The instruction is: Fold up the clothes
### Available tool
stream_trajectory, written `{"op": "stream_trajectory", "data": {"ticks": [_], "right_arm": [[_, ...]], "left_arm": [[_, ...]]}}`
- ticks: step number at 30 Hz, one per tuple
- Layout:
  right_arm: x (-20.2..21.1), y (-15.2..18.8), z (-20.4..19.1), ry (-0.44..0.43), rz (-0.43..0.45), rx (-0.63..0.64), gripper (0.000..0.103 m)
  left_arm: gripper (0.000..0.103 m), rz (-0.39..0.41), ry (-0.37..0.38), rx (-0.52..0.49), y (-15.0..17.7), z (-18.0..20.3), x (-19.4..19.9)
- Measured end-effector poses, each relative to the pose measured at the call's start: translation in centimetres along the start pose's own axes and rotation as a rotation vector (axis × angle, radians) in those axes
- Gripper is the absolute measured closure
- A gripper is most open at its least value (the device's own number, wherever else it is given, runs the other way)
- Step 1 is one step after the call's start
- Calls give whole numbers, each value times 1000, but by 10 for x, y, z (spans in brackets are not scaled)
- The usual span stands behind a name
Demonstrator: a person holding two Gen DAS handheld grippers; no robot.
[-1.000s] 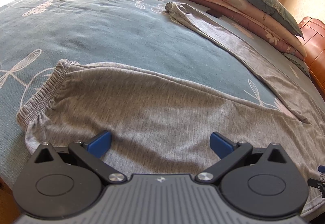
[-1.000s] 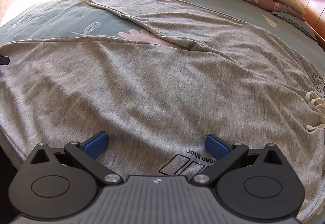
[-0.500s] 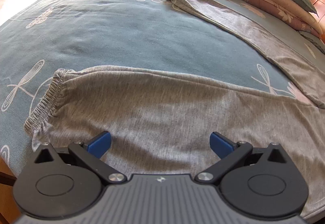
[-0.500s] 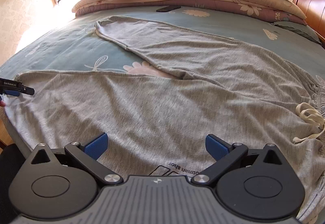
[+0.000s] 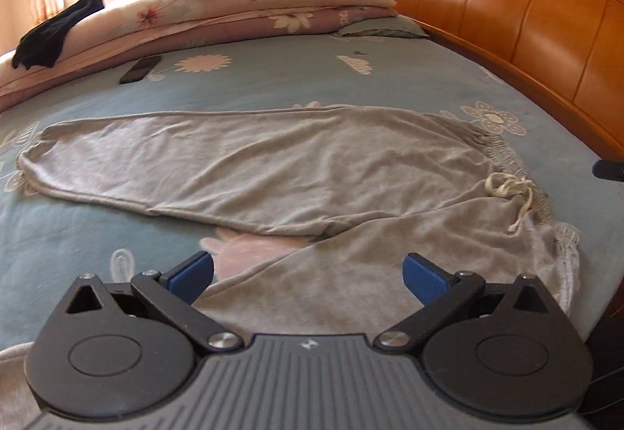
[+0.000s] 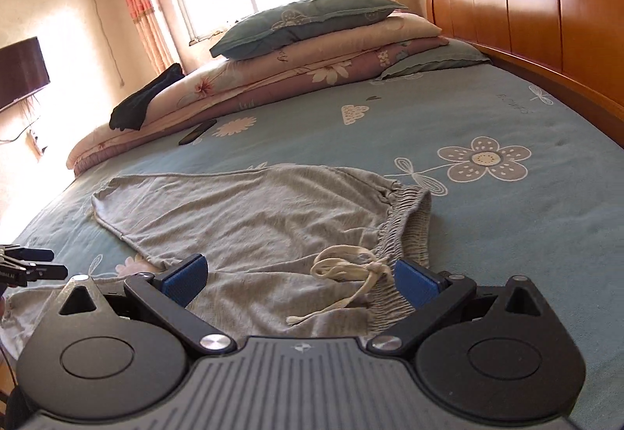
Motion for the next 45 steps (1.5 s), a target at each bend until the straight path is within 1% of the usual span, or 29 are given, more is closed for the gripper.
{"op": "stream_trajectory", "data": {"ticks": [2,4,6,8,9,13,14,16,18,20,21,23,24,26,29,32,34,35,36,37,40,41,42,43,45], "right_arm": [[0,-10,22,-24,28,-29,0],[-3,-25,44,-48,67,-51,0],[-13,-40,64,-102,87,-86,0],[-29,-55,86,-166,97,-133,0],[-39,-60,98,-187,97,-157,0],[-94,-66,138,-236,30,-236,0],[-106,-65,143,-247,10,-244,0],[-134,-66,150,-250,-34,-229,0],[-157,-70,144,-270,-78,-163,1],[-178,-73,132,-287,-126,-86,3],[-189,-74,126,-286,-146,-50,8],[-209,-75,111,-305,-199,12,14],[-219,-75,105,-312,-222,41,15],[-239,-74,94,-292,-257,106,16],[-264,-72,82,-277,-296,166,17],[-285,-65,79,-269,-344,189,18],[-290,-63,76,-283,-344,205,18],[-290,-63,73,-313,-349,193,21],[-290,-63,70,-358,-359,177,30],[-291,-63,66,-391,-370,165,34],[-296,-63,59,-406,-379,183,35],[-298,-64,57,-411,-379,182,37],[-302,-67,56,-416,-379,165,43],[-303,-67,56,-422,-382,156,45],[-307,-68,57,-435,-390,141,51]], "left_arm": [[0,-8,66,-48,-9,44,-21],[0,-17,123,-83,-15,79,-39],[0,-43,174,-109,-13,107,-56],[0,-80,210,-120,-6,126,-73],[1,-98,224,-117,-1,132,-80],[0,-164,272,-98,23,141,-99],[1,-182,283,-94,28,141,-102],[1,-211,280,-87,36,138,-108],[1,-249,256,-81,44,131,-116],[1,-254,251,-59,47,124,-122],[1,-241,261,-49,46,121,-120],[0,-236,275,-19,44,118,-121],[1,-232,284,-7,42,116,-122],[1,-227,306,13,41,113,-123],[1,-221,351,38,39,108,-122],[1,-220,401,47,39,104,-122],[1,-221,434,48,39,102,-122],[1,-221,451,48,39,100,-122],[1,-224,464,26,40,100,-120],[1,-231,468,4,40,101,-120],[1,-263,469,-36,39,103,-121],[1,-278,476,-19,37,102,-121],[1,-292,483,-2,36,100,-122],[1,-307,490,16,34,99,-122],[1,-320,495,57,27,93,-123]]}}
Point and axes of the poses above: each gripper's, at about its wrist camera, not at the fingertips, and x roughly against the way its jaws point, z to its right, y to its underside, the point moved 9 cm from there along -x, roughly the way its jaws point, and after that the axes turned 4 degrees about x, right-handed, at the moved point
